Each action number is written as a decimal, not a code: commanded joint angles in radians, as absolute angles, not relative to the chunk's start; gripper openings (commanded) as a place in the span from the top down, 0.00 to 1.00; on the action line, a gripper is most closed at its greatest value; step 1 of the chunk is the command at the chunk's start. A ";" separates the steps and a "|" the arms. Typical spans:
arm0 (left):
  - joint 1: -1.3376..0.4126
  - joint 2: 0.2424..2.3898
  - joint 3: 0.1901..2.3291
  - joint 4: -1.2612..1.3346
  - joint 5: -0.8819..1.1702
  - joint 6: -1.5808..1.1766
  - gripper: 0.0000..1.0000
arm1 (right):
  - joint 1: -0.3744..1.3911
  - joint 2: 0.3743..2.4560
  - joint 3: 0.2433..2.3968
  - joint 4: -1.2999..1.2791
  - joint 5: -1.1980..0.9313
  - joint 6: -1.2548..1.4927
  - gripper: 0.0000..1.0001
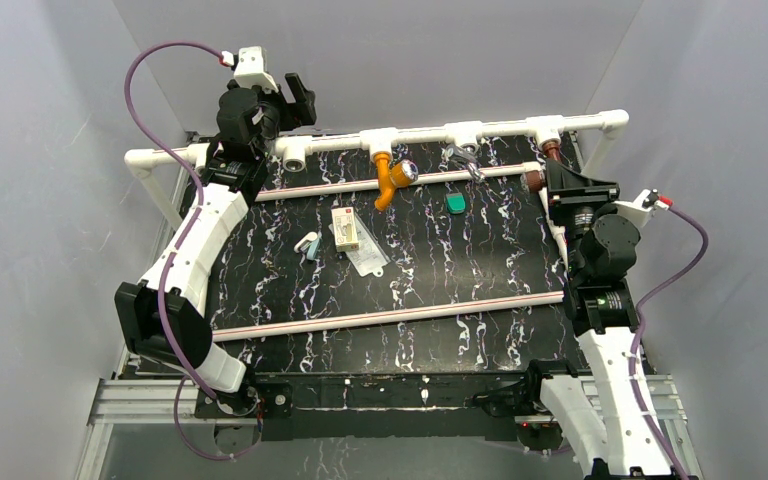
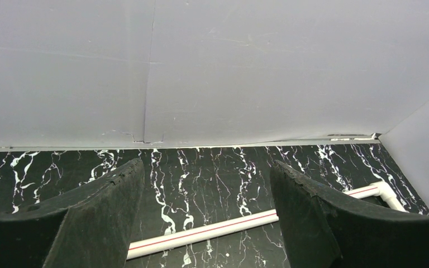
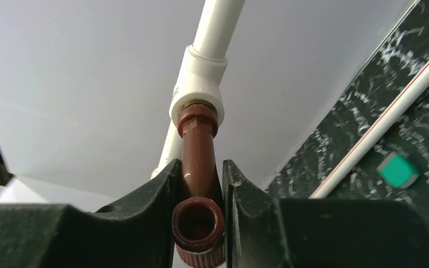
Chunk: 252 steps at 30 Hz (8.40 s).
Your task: Install the water faucets
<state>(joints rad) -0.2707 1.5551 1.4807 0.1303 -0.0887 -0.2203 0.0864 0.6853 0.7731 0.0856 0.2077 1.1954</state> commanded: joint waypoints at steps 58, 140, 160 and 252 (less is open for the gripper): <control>-0.268 1.545 1.224 -0.089 0.052 -0.308 0.21 | 0.098 0.479 1.012 -0.406 -0.133 0.867 0.15; -0.226 1.572 1.216 -0.078 0.120 -0.356 0.21 | 0.163 0.668 0.834 0.206 0.120 0.084 0.99; -0.226 1.573 1.215 -0.075 0.127 -0.361 0.21 | 0.163 0.662 0.779 0.132 0.265 1.201 0.99; -0.225 1.584 1.216 -0.077 0.132 -0.364 0.21 | 0.198 0.516 1.054 -0.473 -0.086 -0.937 0.17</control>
<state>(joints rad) -0.2352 1.4559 1.3499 0.2546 0.1207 -0.3637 0.1921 0.5251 1.1015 -0.5545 -0.0357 -0.7319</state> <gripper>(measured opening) 0.794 0.823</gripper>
